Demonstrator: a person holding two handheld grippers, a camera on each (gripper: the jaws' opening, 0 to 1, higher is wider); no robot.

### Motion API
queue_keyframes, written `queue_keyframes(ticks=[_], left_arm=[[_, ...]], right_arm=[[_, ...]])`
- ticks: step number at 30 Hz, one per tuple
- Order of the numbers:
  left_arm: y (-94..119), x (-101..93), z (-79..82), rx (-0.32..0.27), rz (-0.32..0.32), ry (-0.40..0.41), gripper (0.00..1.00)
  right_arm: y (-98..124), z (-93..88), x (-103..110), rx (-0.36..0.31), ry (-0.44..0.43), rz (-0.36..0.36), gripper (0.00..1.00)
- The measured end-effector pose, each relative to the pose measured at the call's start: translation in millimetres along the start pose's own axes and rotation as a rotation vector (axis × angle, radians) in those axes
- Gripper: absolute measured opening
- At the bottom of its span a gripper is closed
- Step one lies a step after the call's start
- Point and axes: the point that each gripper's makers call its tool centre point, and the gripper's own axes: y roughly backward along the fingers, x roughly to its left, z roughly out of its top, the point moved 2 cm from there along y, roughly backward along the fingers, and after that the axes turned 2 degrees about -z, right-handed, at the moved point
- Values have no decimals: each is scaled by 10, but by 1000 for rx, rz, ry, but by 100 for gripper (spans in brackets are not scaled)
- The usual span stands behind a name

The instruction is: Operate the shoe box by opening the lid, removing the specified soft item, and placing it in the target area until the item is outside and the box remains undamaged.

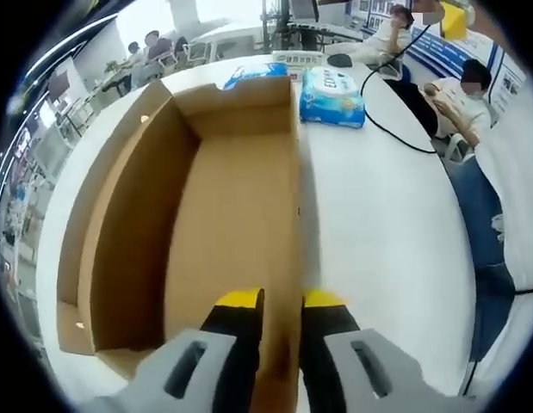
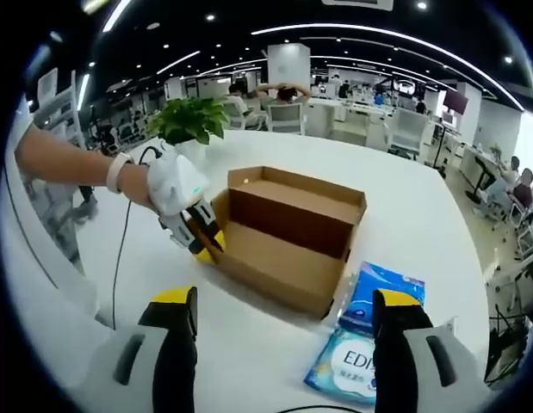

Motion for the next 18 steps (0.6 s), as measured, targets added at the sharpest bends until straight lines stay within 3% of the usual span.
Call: queue_keyframes(ticks=[5,15,18], left_arm=[[-21,-91,-1,22,-21,-36,1],[-46,-89,2,54,-2,-45,1],[-80,-101,4,93,18,-97,2]], right_arm=[[-8,3,12,5,7,4,84],[10,118,-6,7,49,3,84],[8,143,-7,6,55,4,84]])
